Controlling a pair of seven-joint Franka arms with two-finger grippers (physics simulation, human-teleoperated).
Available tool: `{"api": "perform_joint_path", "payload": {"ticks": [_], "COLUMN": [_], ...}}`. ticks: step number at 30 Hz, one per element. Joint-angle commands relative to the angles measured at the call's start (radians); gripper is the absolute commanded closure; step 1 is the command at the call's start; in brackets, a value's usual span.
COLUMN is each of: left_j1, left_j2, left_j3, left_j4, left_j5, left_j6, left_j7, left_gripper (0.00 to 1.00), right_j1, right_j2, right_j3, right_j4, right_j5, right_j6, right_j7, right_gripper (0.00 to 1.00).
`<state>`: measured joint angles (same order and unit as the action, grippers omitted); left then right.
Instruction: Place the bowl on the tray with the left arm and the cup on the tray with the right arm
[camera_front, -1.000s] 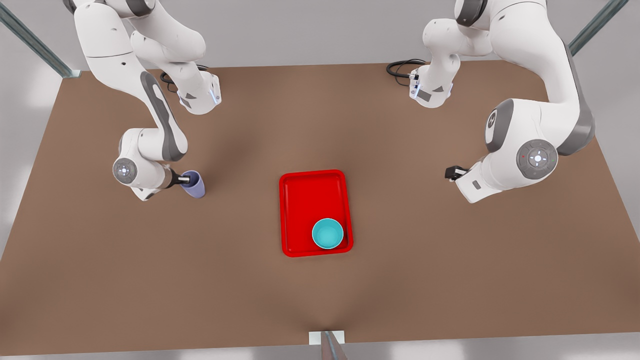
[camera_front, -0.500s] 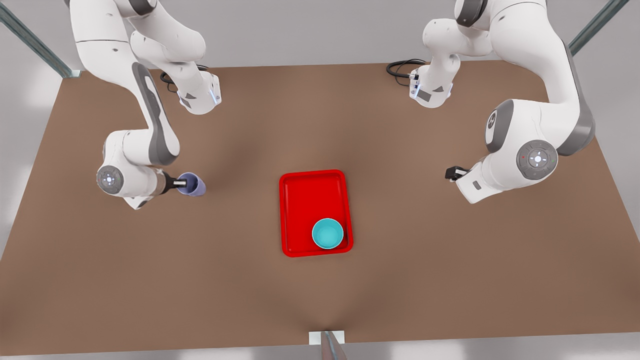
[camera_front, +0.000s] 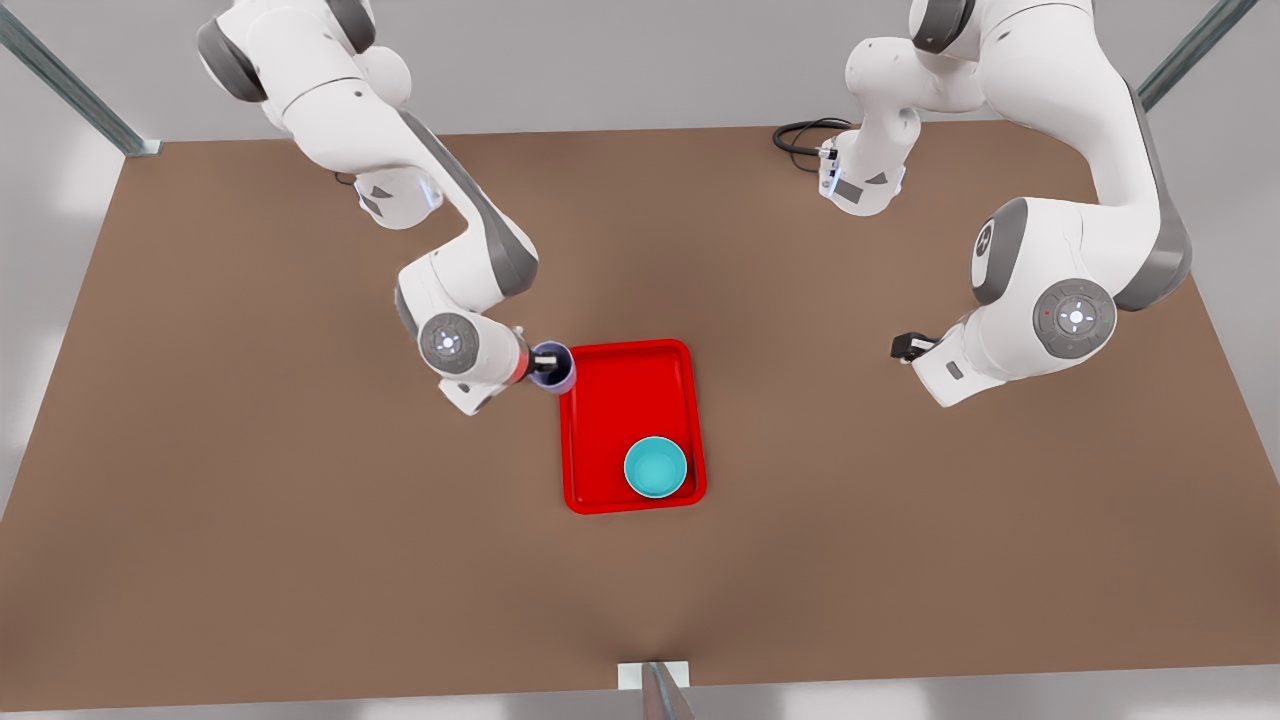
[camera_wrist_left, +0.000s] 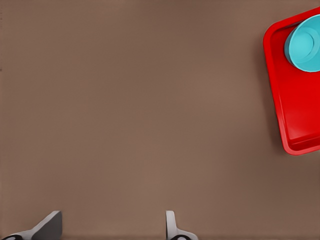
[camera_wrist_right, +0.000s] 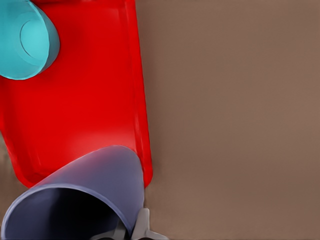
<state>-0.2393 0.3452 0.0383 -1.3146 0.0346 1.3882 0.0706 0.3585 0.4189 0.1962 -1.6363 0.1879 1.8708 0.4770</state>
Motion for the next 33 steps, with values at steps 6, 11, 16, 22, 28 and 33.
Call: {"api": "perform_joint_path", "payload": {"ticks": [6, 11, 16, 22, 28, 33], "left_j1": [0.0, 0.0, 0.0, 0.0, 0.0, 0.0], "left_j2": [0.0, 0.006, 0.009, 0.017, 0.023, 0.021], "left_j3": [0.0, 0.0, 0.0, 0.0, 0.0, 0.0], "left_j4": [0.0, 0.0, 0.0, 0.0, 0.0, 0.002], "left_j5": [-0.002, -0.004, -0.002, -0.004, -0.004, -0.002], "left_j6": [0.0, 0.0, 0.0, 0.002, 0.002, 0.002], "left_j7": [-0.003, -0.002, 0.003, 0.005, 0.005, 0.005], "left_gripper": [0.0, 0.0, 0.0, 0.0, 0.0, 0.0], "right_j1": [0.05, 0.122, 0.149, 0.163, 0.183, 0.191], "right_j2": [0.216, 0.277, 0.284, 0.301, 0.304, 0.304], "right_j3": [0.031, 0.031, 0.031, 0.031, 0.031, 0.031], "right_j4": [0.289, 0.309, 0.288, 0.268, 0.234, 0.211], "right_j5": [-0.025, -0.027, -0.127, -0.133, -0.153, -0.168], "right_j6": [-0.001, 0.001, 0.037, 0.048, 0.053, 0.059], "right_j7": [0.083, 0.078, 0.049, 0.048, 0.045, 0.038], "right_gripper": [0.79, 0.79, 0.79, 0.79, 0.74, 0.41]}}
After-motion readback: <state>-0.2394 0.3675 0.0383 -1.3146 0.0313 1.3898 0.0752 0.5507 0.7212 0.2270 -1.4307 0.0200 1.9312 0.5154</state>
